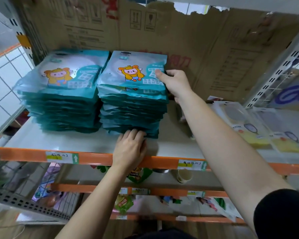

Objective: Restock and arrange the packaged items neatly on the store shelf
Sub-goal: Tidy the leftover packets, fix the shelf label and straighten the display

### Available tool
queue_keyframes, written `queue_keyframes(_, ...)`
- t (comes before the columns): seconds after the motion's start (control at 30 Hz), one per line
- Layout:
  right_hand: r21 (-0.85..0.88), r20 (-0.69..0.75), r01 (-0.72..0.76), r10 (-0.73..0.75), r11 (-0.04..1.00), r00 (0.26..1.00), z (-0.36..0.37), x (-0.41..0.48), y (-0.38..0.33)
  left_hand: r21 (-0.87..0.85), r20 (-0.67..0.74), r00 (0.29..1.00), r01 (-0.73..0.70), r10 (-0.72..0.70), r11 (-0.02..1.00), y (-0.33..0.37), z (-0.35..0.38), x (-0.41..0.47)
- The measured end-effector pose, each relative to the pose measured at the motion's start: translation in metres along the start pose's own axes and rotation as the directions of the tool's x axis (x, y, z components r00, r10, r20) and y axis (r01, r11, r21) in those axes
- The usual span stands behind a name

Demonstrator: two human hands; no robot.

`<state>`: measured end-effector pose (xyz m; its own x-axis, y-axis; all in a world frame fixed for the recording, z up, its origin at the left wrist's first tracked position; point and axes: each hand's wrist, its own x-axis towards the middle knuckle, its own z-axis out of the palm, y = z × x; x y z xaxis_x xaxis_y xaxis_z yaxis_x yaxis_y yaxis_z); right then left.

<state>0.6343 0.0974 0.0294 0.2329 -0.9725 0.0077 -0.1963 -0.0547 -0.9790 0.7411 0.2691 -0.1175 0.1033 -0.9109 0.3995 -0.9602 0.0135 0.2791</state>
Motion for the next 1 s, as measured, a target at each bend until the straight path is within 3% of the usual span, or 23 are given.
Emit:
queue_keyframes(0.23, -0.071, -0.176, 0.001, -0.013, 0.997, 0.984, -0.048, -0.017, 0.045, -0.120, -0.012, 0.990, -0.139, 0.138, 0.983, 0.040, 0.008, 0.004)
queue_keyframes(0.47, -0.032, -0.337, -0.022, 0.010, 0.999, 0.941, -0.158, -0.051, 0.102, -0.232, 0.047, 0.967, -0.235, 0.252, 0.944, 0.125, 0.025, 0.037)
queue_keyframes(0.63, -0.140, -0.436, -0.048, -0.018, 0.989, 0.900, -0.248, -0.065, 0.135, -0.295, 0.055, 0.945, -0.294, 0.323, 0.909, 0.199, 0.047, 0.063)
queue_keyframes(0.9, -0.287, -0.484, -0.123, -0.033, 0.950, 0.874, -0.401, -0.078, 0.187, -0.378, 0.104, 0.956, -0.218, 0.275, 0.900, 0.328, 0.096, 0.100)
queue_keyframes(1.0, -0.432, -0.451, -0.153, -0.067, 0.889, 0.890, -0.444, -0.079, 0.204, -0.369, 0.117, 0.967, -0.169, 0.226, 0.914, 0.367, 0.112, 0.114)
